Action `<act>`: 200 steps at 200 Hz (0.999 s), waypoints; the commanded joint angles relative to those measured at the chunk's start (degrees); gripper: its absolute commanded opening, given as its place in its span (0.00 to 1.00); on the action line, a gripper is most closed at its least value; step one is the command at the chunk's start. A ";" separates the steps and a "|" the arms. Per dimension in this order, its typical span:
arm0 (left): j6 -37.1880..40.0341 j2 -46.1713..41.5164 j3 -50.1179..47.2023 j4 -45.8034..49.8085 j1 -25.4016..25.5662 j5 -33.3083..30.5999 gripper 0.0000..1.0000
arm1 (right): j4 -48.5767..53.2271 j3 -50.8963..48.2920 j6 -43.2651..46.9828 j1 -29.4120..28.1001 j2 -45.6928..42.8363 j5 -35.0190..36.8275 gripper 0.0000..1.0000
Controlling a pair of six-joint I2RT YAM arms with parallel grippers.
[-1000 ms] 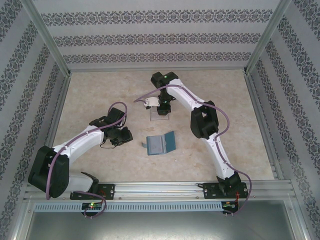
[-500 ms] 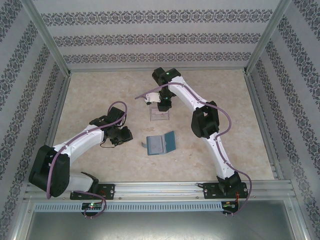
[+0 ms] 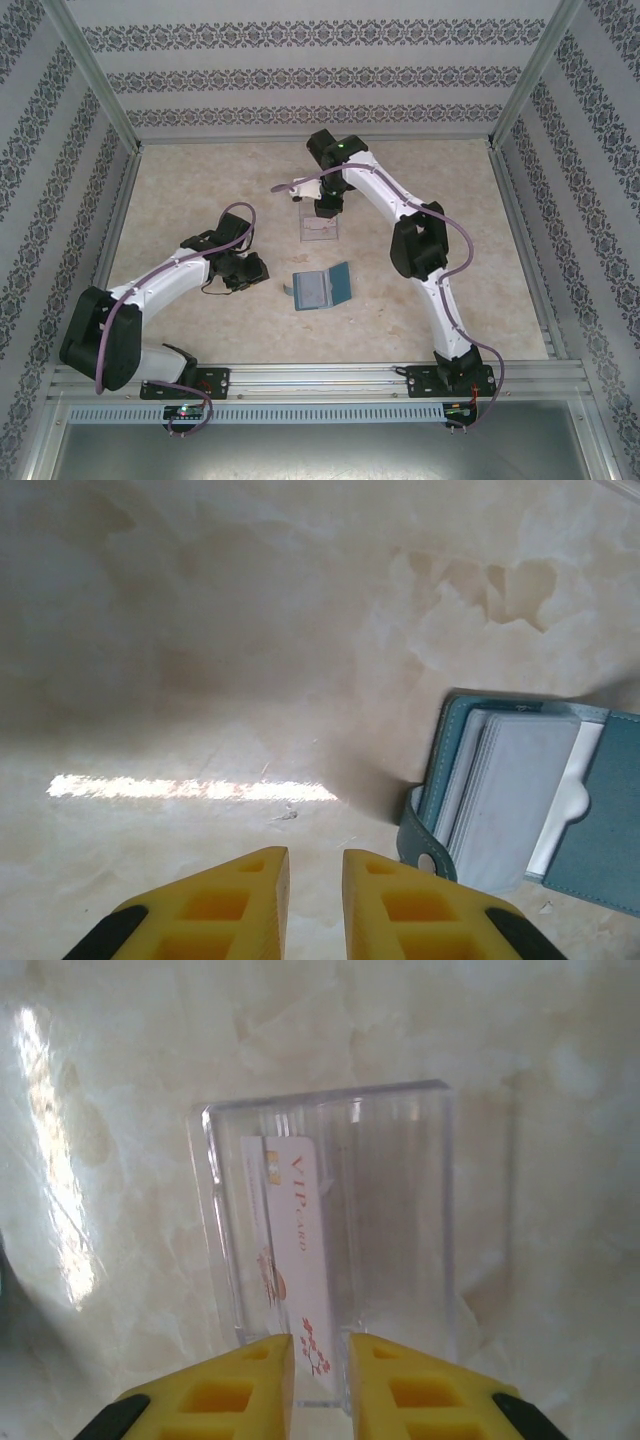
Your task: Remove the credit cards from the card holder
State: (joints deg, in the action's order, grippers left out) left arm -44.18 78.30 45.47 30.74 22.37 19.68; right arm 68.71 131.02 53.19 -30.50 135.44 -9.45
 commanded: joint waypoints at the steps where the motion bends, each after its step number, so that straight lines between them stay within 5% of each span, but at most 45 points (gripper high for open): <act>1: -0.36 0.59 1.91 -2.80 -0.34 1.94 0.21 | -5.59 -4.25 -9.07 -0.07 -4.24 -0.58 0.22; 72: -1.42 3.51 3.23 -7.67 2.03 4.43 0.21 | -24.48 -28.73 -38.21 -1.16 -17.85 0.34 0.24; 200: -0.76 13.20 10.42 -9.99 8.66 9.84 0.19 | -35.38 -56.67 -76.68 -5.27 -37.81 -3.31 0.20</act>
State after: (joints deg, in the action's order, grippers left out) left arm -45.67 90.61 53.89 20.47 29.54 28.47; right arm 36.23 78.48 -14.70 -35.42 101.49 -11.03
